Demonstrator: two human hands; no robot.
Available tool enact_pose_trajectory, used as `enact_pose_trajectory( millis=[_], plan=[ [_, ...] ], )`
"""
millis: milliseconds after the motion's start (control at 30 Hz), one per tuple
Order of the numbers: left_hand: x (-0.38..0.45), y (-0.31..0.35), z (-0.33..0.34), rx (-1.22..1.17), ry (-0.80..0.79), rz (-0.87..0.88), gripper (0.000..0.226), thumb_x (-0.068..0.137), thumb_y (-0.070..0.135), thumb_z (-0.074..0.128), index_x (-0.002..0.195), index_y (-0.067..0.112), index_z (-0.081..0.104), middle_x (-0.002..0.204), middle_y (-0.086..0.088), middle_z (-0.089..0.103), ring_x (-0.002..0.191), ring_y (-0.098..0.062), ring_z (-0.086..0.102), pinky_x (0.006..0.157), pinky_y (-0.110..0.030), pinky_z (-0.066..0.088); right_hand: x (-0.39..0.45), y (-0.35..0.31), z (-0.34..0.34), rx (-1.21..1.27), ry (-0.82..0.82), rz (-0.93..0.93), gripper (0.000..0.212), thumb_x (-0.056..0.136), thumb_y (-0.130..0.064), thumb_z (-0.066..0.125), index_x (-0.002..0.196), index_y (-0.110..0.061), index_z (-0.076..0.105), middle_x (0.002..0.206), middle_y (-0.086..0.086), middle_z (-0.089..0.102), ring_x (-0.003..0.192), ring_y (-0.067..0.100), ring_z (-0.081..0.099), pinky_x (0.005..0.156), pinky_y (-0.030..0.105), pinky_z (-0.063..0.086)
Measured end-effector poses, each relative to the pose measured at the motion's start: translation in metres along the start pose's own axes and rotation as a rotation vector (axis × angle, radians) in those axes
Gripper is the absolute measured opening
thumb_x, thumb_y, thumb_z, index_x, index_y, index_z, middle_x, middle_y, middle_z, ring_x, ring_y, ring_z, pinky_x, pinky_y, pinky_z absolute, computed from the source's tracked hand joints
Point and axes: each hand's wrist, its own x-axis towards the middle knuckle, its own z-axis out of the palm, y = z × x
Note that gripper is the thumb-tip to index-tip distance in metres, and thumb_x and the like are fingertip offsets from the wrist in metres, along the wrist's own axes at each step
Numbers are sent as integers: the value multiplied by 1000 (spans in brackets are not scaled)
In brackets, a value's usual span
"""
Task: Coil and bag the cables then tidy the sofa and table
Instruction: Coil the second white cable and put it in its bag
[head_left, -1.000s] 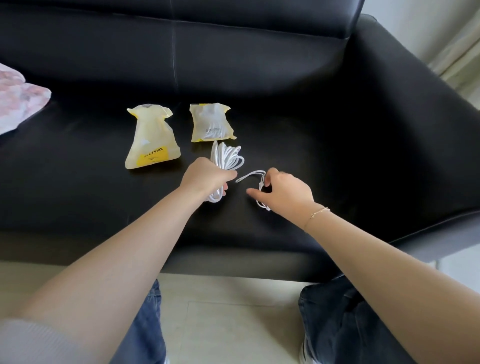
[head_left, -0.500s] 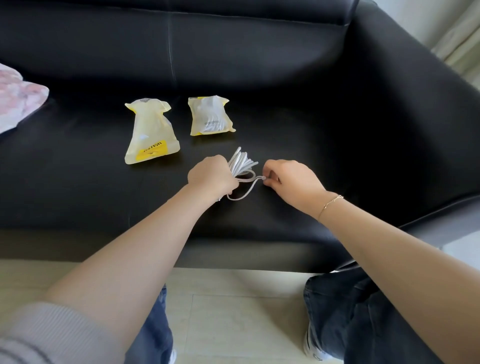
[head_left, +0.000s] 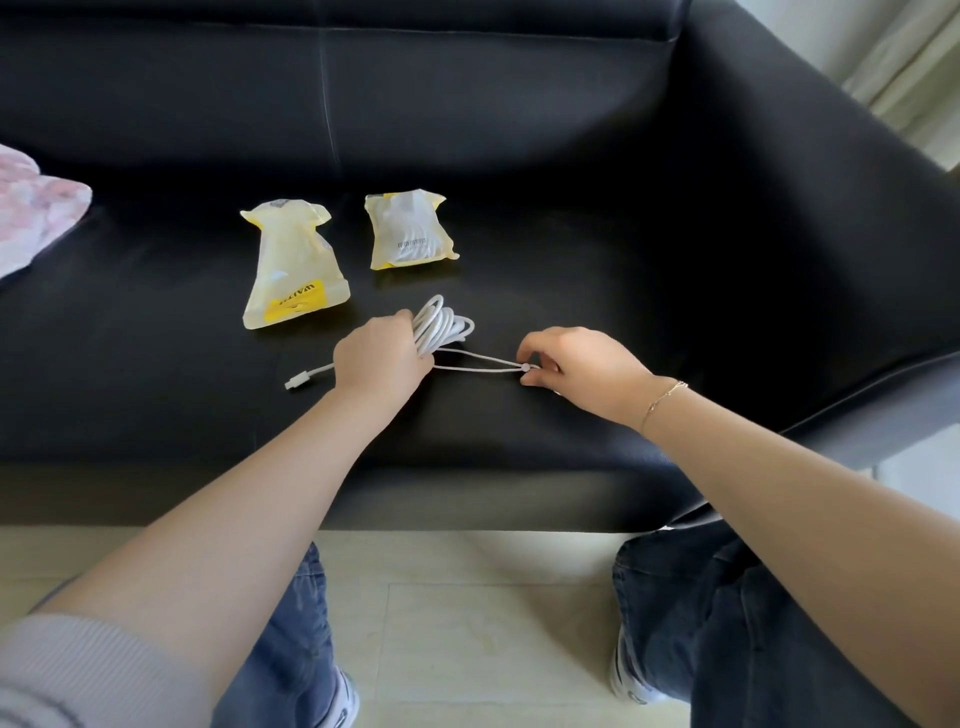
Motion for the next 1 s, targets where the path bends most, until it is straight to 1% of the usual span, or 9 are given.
enact_pose_trajectory(
  millis=[167, 267, 367, 433, 500, 567, 733, 900, 1000],
  plan=[
    [-1, 0, 1, 20, 0, -1, 23, 92, 29, 61, 110, 14, 55, 85, -2, 55, 75, -23, 53, 64, -33, 41, 0, -6, 4, -61, 87, -5, 17, 96, -36, 55, 98, -20, 61, 91, -10, 51, 81, 14, 51, 64, 26, 32],
    [-1, -2, 0, 87, 20, -10, 25, 93, 26, 62, 112, 13, 54, 92, -5, 60, 79, -24, 57, 62, -33, 39, -1, -7, 3, -49, 96, -18, 16, 95, -35, 57, 93, -21, 63, 89, -10, 53, 78, 12, 52, 61, 26, 33],
    [2, -7, -1, 146, 27, -39, 27, 93, 25, 63, 114, 12, 52, 98, -7, 62, 78, -24, 55, 61, -34, 36, -5, -5, 5, -40, 97, -24, 13, 93, -33, 59, 89, -21, 62, 86, -12, 52, 76, 11, 50, 55, 21, 31],
    [4, -11, -1, 164, 31, -57, 26, 93, 23, 63, 114, 11, 52, 94, -6, 59, 82, -26, 60, 61, -33, 36, -7, -3, 5, -31, 102, -22, 13, 92, -33, 60, 88, -21, 63, 85, -12, 52, 75, 10, 50, 54, 16, 28],
    [5, -13, -1, 177, 33, -71, 26, 93, 22, 63, 114, 11, 52, 88, -5, 53, 83, -27, 61, 61, -33, 36, -9, -1, 4, -30, 111, -23, 13, 91, -32, 60, 88, -21, 64, 84, -13, 52, 74, 8, 49, 54, 14, 27],
    [5, -14, -2, 183, 33, -82, 26, 93, 22, 63, 114, 10, 52, 87, -5, 52, 83, -27, 61, 61, -33, 36, -12, 0, 3, -33, 124, -28, 12, 90, -31, 61, 88, -20, 65, 83, -14, 52, 73, 7, 49, 55, 13, 27],
    [5, -13, -2, 195, 32, -96, 28, 94, 22, 62, 116, 10, 51, 99, -9, 62, 87, -29, 63, 62, -34, 37, -19, 1, 0, -20, 154, -47, 10, 87, -28, 63, 82, -19, 64, 78, -13, 51, 69, 9, 50, 55, 15, 30],
    [6, -12, -1, 184, 26, -111, 30, 94, 23, 63, 118, 10, 51, 102, -9, 63, 90, -29, 63, 63, -34, 38, -23, 4, -3, -6, 167, -11, 10, 85, -29, 63, 81, -20, 65, 76, -13, 52, 69, 8, 50, 55, 18, 33],
    [6, -13, -4, 169, 25, -110, 27, 94, 23, 62, 115, 10, 53, 97, -9, 62, 85, -27, 61, 63, -34, 38, -22, 1, -3, 16, 167, 4, 11, 89, -27, 60, 87, -19, 68, 82, -10, 57, 72, 12, 54, 59, 25, 40]
  ],
)
